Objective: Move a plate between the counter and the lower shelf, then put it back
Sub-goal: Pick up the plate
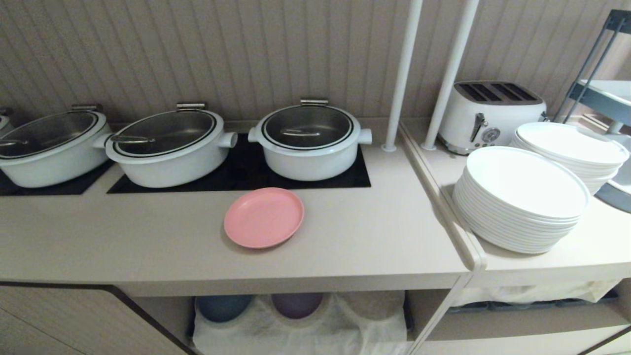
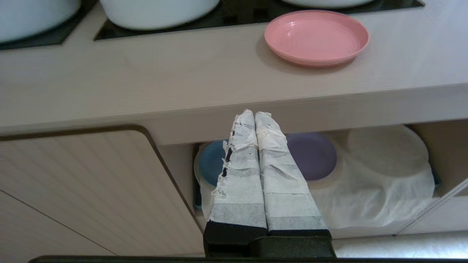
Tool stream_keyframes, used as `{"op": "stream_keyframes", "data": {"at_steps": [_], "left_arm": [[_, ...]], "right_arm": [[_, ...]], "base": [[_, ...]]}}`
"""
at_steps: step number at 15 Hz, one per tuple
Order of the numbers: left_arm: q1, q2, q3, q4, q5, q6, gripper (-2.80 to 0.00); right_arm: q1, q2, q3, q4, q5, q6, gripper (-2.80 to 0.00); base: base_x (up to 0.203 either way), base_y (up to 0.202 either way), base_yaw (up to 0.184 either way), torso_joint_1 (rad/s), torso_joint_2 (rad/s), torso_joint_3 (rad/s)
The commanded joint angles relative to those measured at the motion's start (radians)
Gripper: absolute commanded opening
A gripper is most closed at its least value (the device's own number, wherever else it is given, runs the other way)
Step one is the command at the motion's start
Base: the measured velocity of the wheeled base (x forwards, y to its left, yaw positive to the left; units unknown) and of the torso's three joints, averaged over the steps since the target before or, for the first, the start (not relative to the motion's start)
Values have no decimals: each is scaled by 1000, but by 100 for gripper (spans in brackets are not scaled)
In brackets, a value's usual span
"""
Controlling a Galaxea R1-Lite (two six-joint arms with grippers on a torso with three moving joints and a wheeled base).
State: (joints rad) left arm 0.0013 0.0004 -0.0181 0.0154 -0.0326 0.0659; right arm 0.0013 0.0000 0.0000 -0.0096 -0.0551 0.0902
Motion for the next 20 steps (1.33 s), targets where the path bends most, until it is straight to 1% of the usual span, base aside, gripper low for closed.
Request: {"op": "stream_keyframes", "data": {"at_steps": [1, 4, 5, 6, 9, 12, 15, 20], "left_arm": [[0, 0, -62, 70, 0, 1, -280], [0, 12, -177, 255, -4, 1, -280], [0, 38, -212, 300, -11, 0, -280], [-1, 70, -230, 321, -15, 0, -280], [-1, 220, -283, 331, -23, -2, -280], [0, 431, -368, 331, -57, -49, -280], [-1, 664, -492, 335, -81, -78, -280], [-1, 994, -700, 335, -127, -89, -280]], "right_arm": [[0, 0, 0, 0, 0, 0, -280], [0, 0, 0, 0, 0, 0, -280], [0, 2, 0, 0, 0, 0, -280], [0, 0, 0, 0, 0, 0, -280], [0, 0, 0, 0, 0, 0, -280], [0, 1, 0, 0, 0, 0, -280], [0, 0, 0, -1, 0, 0, -280], [0, 0, 0, 0, 0, 0, -280]], "base": [[0, 0, 0, 0, 0, 0], [0, 0, 0, 0, 0, 0], [0, 0, 0, 0, 0, 0], [0, 0, 0, 0, 0, 0], [0, 0, 0, 0, 0, 0], [0, 0, 0, 0, 0, 0], [0, 0, 0, 0, 0, 0], [0, 0, 0, 0, 0, 0]]}}
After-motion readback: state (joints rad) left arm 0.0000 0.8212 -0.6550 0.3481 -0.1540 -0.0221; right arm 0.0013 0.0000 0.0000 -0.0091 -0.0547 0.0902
